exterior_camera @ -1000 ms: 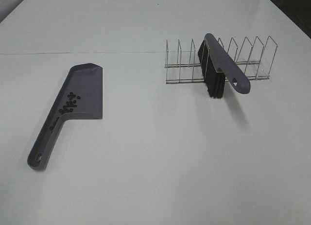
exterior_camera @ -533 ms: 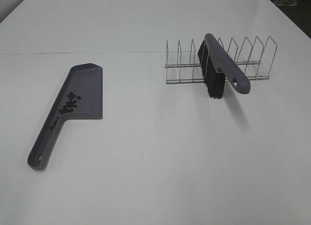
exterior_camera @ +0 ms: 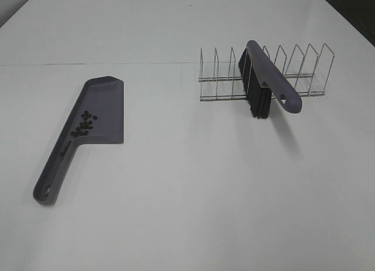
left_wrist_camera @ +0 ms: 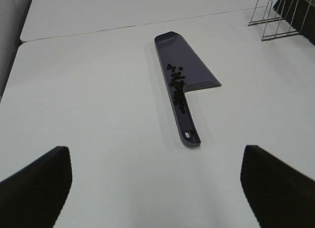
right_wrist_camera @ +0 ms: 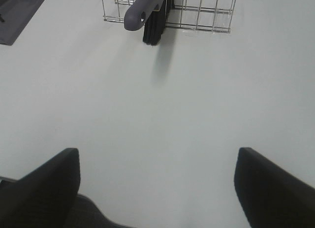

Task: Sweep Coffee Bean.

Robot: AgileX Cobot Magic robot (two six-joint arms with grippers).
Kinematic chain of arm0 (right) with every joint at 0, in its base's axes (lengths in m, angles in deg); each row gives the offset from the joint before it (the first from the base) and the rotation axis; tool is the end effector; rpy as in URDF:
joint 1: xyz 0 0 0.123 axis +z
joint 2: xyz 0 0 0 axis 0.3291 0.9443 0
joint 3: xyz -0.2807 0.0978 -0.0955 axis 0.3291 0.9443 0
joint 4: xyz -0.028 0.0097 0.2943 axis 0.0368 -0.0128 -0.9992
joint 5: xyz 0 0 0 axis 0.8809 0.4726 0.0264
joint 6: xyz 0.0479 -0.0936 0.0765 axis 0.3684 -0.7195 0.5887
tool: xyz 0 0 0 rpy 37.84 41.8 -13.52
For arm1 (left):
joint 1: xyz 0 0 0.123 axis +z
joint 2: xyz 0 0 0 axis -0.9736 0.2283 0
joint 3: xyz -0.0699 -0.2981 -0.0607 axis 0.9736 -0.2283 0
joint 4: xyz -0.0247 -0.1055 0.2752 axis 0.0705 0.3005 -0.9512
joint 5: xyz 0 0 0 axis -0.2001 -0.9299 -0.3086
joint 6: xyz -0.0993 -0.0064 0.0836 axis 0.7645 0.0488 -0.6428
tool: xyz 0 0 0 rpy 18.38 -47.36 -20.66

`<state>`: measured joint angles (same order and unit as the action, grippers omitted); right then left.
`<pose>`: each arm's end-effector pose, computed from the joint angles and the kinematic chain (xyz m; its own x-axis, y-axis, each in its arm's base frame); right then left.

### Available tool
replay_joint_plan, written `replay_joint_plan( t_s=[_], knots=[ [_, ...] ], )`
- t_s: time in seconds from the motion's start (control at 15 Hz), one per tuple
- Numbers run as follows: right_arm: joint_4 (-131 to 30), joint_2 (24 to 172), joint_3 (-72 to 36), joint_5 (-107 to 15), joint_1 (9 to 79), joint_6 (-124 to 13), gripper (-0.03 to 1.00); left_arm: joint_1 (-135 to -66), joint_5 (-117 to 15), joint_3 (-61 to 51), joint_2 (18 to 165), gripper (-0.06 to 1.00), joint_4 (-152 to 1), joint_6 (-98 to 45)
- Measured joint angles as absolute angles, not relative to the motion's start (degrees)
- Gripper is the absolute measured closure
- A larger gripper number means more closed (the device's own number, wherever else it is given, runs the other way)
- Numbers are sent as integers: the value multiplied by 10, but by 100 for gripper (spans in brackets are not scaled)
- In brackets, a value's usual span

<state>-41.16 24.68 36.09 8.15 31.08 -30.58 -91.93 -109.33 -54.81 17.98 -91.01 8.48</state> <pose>0.0420 0.0057 0.2605 -0.5264 -0.0862 -0.8459 -0.1745 0.9846 0.0082 0.0364 -0.0057 0.2857 -0.4377 0.1187 -0.8912 0.2342 0.9721 0.0144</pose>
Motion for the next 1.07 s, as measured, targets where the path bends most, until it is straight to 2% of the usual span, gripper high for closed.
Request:
replay_joint_plan(
  t_s=[0.53, 0.67, 0.87, 1.07],
  knots=[
    [-412, 247, 361, 81, 311, -306, 24, -919, -1089, -548, 180, 9, -879, 68],
    [-412, 247, 361, 81, 311, -306, 24, -902, -1089, -548, 180, 9, -880, 68],
    [-412, 247, 361, 81, 311, -306, 24, -824, -1089, -548, 180, 9, -881, 68],
    [-412, 247, 361, 81, 311, -306, 24, -800, -1089, -548, 180, 9, -883, 68]
  ],
)
